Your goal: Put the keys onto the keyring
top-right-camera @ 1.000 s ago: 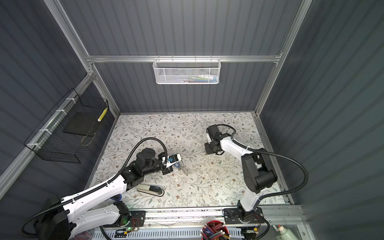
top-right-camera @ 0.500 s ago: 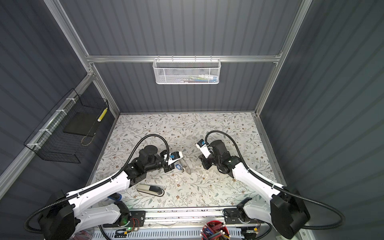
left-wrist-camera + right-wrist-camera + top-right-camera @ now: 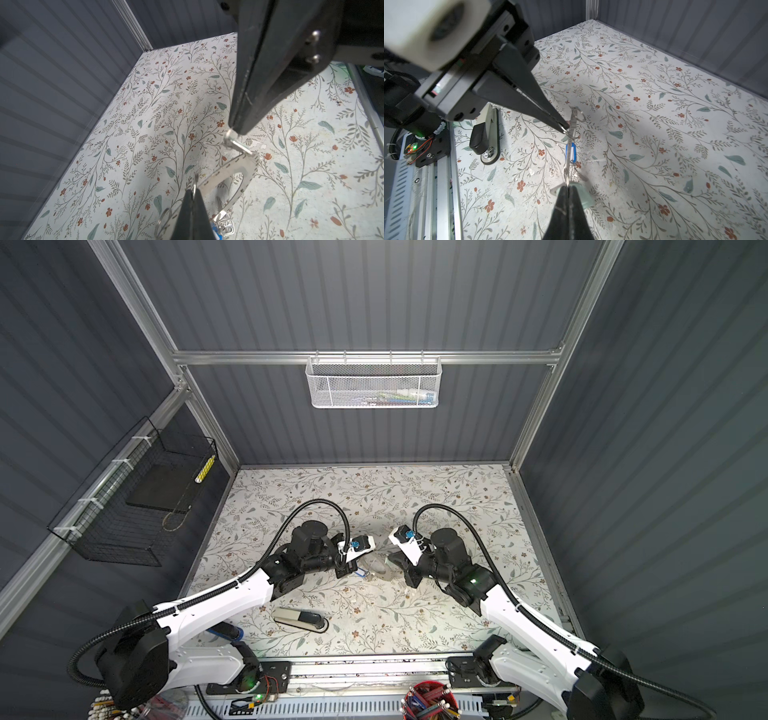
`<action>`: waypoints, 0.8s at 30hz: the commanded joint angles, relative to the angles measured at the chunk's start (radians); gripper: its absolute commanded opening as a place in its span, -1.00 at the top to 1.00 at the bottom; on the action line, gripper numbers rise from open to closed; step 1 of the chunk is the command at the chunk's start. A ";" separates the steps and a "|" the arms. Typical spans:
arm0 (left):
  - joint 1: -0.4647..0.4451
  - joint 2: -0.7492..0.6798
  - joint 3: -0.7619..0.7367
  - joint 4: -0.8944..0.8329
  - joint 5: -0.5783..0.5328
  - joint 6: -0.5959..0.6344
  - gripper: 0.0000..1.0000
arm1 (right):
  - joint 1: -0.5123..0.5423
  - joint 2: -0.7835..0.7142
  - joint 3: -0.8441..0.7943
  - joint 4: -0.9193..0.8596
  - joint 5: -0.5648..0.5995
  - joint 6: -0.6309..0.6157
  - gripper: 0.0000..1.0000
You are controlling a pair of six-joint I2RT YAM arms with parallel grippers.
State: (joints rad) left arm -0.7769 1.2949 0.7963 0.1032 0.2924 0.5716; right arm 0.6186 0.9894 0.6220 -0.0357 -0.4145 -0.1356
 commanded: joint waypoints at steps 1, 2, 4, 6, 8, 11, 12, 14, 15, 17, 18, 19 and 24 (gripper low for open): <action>0.005 0.001 0.047 -0.017 0.030 -0.004 1.00 | 0.014 0.009 0.034 -0.019 -0.027 -0.003 1.00; 0.006 -0.001 0.047 -0.020 0.030 -0.005 1.00 | 0.017 0.012 0.038 -0.014 -0.027 -0.006 1.00; 0.005 -0.002 0.051 -0.029 0.030 -0.008 1.00 | 0.020 0.019 0.046 -0.010 -0.024 -0.011 1.00; 0.004 -0.002 0.056 -0.036 0.070 -0.018 1.00 | 0.023 0.027 0.055 -0.008 -0.024 -0.013 1.00; 0.004 0.004 0.066 -0.045 0.087 -0.032 1.00 | 0.027 0.036 0.066 -0.009 -0.016 -0.012 1.00; 0.002 0.012 0.079 -0.058 0.108 -0.051 1.00 | 0.027 0.044 0.073 0.000 -0.001 -0.001 1.00; 0.002 0.012 0.081 -0.058 0.112 -0.058 1.00 | 0.028 0.048 0.075 0.003 0.004 0.003 1.00; 0.002 0.014 0.081 -0.058 0.123 -0.068 1.00 | 0.030 0.053 0.077 0.002 0.021 0.005 1.00; 0.001 0.014 0.081 -0.058 0.126 -0.071 1.00 | 0.034 0.054 0.079 0.002 0.027 0.005 1.00; 0.001 0.014 0.083 -0.065 0.132 -0.074 1.00 | 0.036 0.050 0.076 0.008 0.038 0.002 1.00; 0.001 0.015 0.084 -0.068 0.133 -0.077 1.00 | 0.039 0.048 0.077 0.010 0.039 0.001 1.00; 0.001 0.016 0.086 -0.071 0.133 -0.079 1.00 | 0.040 0.045 0.077 0.014 0.040 -0.001 1.00; 0.001 0.022 0.089 -0.074 0.130 -0.085 1.00 | 0.043 0.040 0.073 0.033 0.036 -0.003 1.00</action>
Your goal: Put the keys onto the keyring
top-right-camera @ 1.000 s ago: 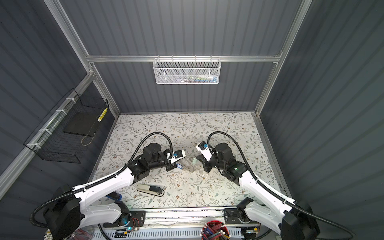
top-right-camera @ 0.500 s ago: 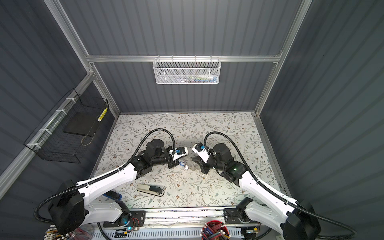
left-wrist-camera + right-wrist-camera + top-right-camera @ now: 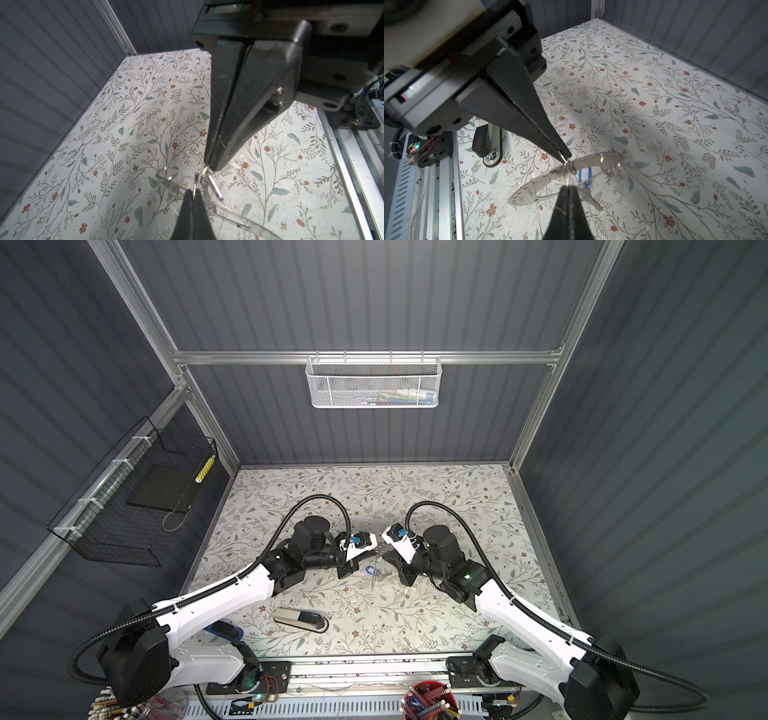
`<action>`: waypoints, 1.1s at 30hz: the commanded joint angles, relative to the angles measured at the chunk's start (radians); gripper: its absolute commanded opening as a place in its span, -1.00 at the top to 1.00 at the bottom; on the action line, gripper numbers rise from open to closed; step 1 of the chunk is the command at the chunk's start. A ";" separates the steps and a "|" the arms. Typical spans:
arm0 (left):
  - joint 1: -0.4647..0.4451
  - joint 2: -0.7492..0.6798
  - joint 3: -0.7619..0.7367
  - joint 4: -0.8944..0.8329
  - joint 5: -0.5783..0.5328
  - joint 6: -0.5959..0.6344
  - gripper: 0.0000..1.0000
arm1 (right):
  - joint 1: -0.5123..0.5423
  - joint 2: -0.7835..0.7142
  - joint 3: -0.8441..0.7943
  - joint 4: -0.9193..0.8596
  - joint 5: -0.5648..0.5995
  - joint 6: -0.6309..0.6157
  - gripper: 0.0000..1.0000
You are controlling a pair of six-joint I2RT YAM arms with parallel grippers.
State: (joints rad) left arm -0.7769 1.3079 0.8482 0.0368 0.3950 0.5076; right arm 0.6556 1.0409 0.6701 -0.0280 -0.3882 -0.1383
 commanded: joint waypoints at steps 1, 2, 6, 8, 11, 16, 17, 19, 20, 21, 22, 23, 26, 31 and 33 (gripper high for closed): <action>0.001 0.010 0.037 -0.006 0.026 -0.024 1.00 | 0.006 -0.010 0.025 0.026 0.010 0.001 1.00; 0.001 0.011 0.041 -0.007 0.023 -0.027 1.00 | 0.008 -0.010 0.025 0.027 0.008 0.002 1.00; -0.002 0.019 0.049 -0.021 0.016 -0.030 1.00 | 0.012 -0.009 0.025 0.035 0.017 0.003 1.00; -0.001 0.021 0.052 -0.024 0.012 -0.030 1.00 | 0.014 -0.006 0.026 0.035 0.022 0.005 1.00; -0.003 0.019 0.052 -0.026 0.008 -0.029 1.00 | 0.014 0.005 0.032 0.025 0.035 0.011 1.00; -0.005 0.016 0.055 -0.032 0.009 -0.020 1.00 | 0.014 0.018 0.033 0.025 0.076 0.020 1.00; -0.005 0.013 0.055 -0.032 0.011 -0.017 1.00 | 0.013 0.022 0.034 0.016 0.089 0.018 1.00; -0.007 0.007 0.052 -0.032 0.017 -0.007 1.00 | 0.013 0.025 0.036 0.008 0.109 0.023 1.00; -0.007 0.002 0.050 -0.032 0.019 -0.002 1.00 | 0.014 0.024 0.035 0.008 0.118 0.024 1.00; -0.007 -0.001 0.047 -0.032 0.022 0.005 1.00 | 0.013 0.021 0.033 0.012 0.124 0.027 1.00; -0.007 -0.005 0.043 -0.032 0.026 0.011 1.00 | 0.013 0.018 0.029 0.019 0.127 0.032 1.00; -0.007 -0.011 0.040 -0.031 0.029 0.017 1.00 | 0.012 0.015 0.025 0.023 0.131 0.034 1.00; -0.007 -0.025 0.024 -0.017 0.041 0.028 1.00 | 0.012 0.013 0.023 0.019 0.142 0.035 1.00; -0.006 -0.041 0.014 -0.004 0.050 0.028 1.00 | 0.010 0.019 0.023 -0.006 0.158 0.037 1.00; -0.007 -0.040 0.016 -0.005 0.048 0.028 1.00 | 0.011 0.021 0.026 -0.008 0.160 0.042 1.00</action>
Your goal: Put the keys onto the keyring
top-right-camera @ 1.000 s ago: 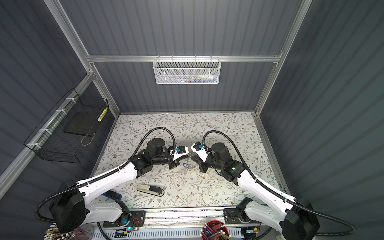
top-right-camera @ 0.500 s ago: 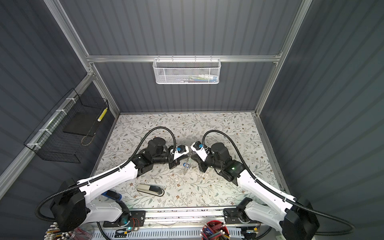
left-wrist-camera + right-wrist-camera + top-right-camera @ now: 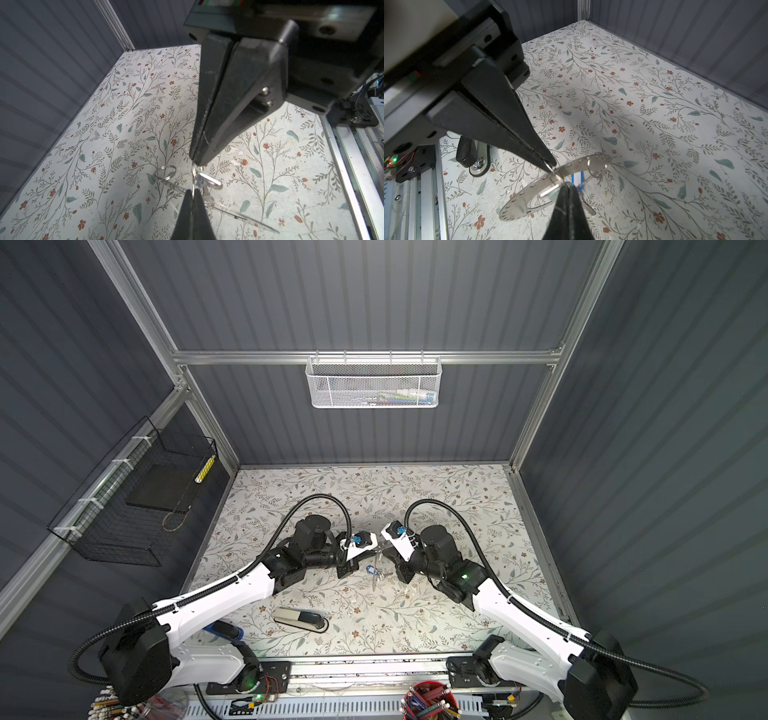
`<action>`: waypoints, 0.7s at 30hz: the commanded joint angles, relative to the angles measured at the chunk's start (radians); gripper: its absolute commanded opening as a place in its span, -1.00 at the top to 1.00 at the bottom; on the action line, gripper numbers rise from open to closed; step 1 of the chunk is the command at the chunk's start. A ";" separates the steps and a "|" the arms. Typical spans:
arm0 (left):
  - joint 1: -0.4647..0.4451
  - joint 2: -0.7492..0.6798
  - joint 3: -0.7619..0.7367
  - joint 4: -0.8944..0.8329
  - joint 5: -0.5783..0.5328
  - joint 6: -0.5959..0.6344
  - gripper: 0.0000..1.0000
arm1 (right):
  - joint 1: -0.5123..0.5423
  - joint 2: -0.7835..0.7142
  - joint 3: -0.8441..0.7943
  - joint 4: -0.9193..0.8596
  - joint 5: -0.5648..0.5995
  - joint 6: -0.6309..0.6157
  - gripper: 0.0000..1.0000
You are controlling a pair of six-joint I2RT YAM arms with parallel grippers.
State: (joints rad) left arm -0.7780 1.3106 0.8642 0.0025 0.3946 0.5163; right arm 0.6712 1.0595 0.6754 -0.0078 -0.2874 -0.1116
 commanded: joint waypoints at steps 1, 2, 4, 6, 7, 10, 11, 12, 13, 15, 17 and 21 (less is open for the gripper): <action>-0.005 -0.040 0.001 0.030 0.046 0.019 1.00 | -0.004 0.003 0.025 -0.028 0.057 0.015 1.00; -0.006 -0.038 0.004 0.030 0.040 0.016 1.00 | -0.005 0.005 0.028 -0.031 0.056 0.015 1.00; -0.006 -0.030 0.013 0.030 0.021 0.006 1.00 | -0.005 0.013 0.040 -0.039 0.053 0.028 1.00; -0.005 -0.020 0.020 0.031 0.005 -0.005 1.00 | -0.005 0.024 0.053 -0.052 0.053 0.044 1.00; -0.005 -0.017 0.024 0.033 0.002 -0.007 1.00 | -0.005 0.029 0.060 -0.059 0.054 0.053 1.00; -0.006 -0.004 0.030 0.034 -0.010 -0.013 1.00 | -0.004 0.029 0.063 -0.061 0.034 0.062 1.00; -0.006 0.000 0.032 0.033 -0.020 -0.019 1.00 | -0.004 0.023 0.058 -0.056 0.026 0.062 1.00; -0.006 0.002 0.033 0.030 -0.036 -0.022 1.00 | -0.003 0.017 0.051 -0.051 0.024 0.062 1.00; -0.006 0.003 0.034 0.027 -0.055 -0.024 1.00 | -0.004 0.009 0.044 -0.050 0.026 0.060 1.00; -0.006 -0.002 0.035 0.023 -0.091 -0.024 1.00 | -0.003 0.002 0.033 -0.063 0.047 0.061 1.00; -0.005 -0.009 0.032 0.018 -0.114 -0.025 1.00 | -0.005 0.009 0.034 -0.093 0.069 0.071 1.00; -0.004 -0.038 0.007 0.013 -0.158 -0.022 1.00 | -0.003 0.052 0.073 -0.208 0.114 0.130 1.00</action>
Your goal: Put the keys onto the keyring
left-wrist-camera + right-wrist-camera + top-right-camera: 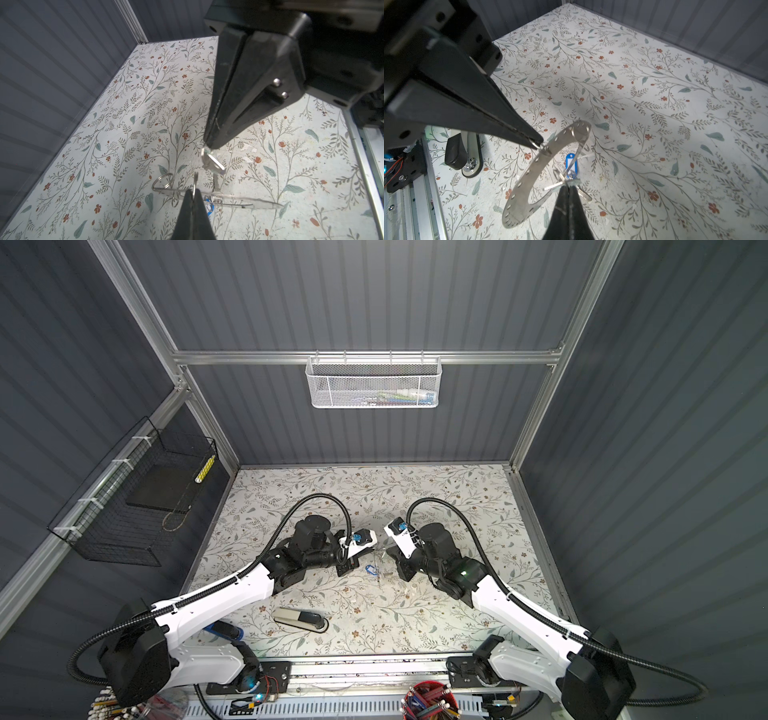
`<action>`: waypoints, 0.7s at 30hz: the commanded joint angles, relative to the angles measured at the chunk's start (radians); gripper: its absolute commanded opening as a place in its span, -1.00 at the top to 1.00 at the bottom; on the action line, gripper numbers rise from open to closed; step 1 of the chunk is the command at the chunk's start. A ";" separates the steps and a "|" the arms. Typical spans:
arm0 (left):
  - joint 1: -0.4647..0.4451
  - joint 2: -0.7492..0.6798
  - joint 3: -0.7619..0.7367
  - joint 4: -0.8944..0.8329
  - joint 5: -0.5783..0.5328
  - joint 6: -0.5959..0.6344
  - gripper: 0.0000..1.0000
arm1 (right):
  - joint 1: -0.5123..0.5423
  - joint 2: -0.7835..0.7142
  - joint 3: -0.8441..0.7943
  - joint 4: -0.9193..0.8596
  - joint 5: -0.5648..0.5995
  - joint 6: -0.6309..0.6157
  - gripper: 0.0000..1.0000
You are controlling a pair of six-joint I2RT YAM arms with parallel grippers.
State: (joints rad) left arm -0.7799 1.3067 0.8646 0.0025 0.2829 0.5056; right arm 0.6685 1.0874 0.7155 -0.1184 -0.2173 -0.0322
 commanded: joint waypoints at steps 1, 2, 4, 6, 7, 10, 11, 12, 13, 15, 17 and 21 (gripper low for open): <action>-0.002 -0.047 -0.007 0.014 -0.059 -0.010 1.00 | -0.002 0.049 0.042 -0.128 0.062 0.079 1.00; 0.001 -0.060 -0.018 0.014 -0.070 -0.010 1.00 | -0.001 0.067 0.045 -0.148 0.076 0.111 1.00; 0.012 -0.089 -0.044 0.007 -0.088 -0.012 1.00 | 0.001 0.089 0.045 -0.178 0.101 0.197 1.00; 0.030 -0.118 -0.064 -0.007 -0.094 -0.012 1.00 | 0.006 0.110 0.044 -0.213 0.144 0.271 1.00; 0.041 -0.137 -0.075 -0.018 -0.096 -0.012 1.00 | 0.009 0.122 0.047 -0.237 0.161 0.296 1.00; 0.071 -0.185 -0.097 -0.043 -0.099 -0.017 1.00 | 0.020 0.153 0.070 -0.337 0.200 0.352 1.00; 0.077 -0.196 -0.103 -0.048 -0.099 -0.018 1.00 | 0.025 0.159 0.078 -0.366 0.211 0.366 1.00; 0.080 -0.207 -0.109 -0.054 -0.103 -0.018 1.00 | 0.031 0.165 0.086 -0.393 0.219 0.382 1.00; 0.081 -0.216 -0.115 -0.057 -0.109 -0.018 1.00 | 0.040 0.167 0.092 -0.423 0.233 0.403 1.00; 0.082 -0.227 -0.121 -0.067 -0.113 -0.018 1.00 | 0.057 0.170 0.105 -0.483 0.255 0.440 1.00; 0.082 -0.234 -0.124 -0.068 -0.121 -0.021 1.00 | 0.073 0.176 0.121 -0.557 0.298 0.483 1.00; 0.082 -0.238 -0.127 -0.072 -0.136 -0.022 1.00 | 0.101 0.209 0.158 -0.638 0.345 0.525 1.00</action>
State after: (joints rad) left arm -0.6987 1.0904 0.7406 -0.0696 0.1635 0.4995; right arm 0.7528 1.2720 0.8391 -0.6403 0.0601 0.4244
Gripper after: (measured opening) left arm 0.047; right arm 0.047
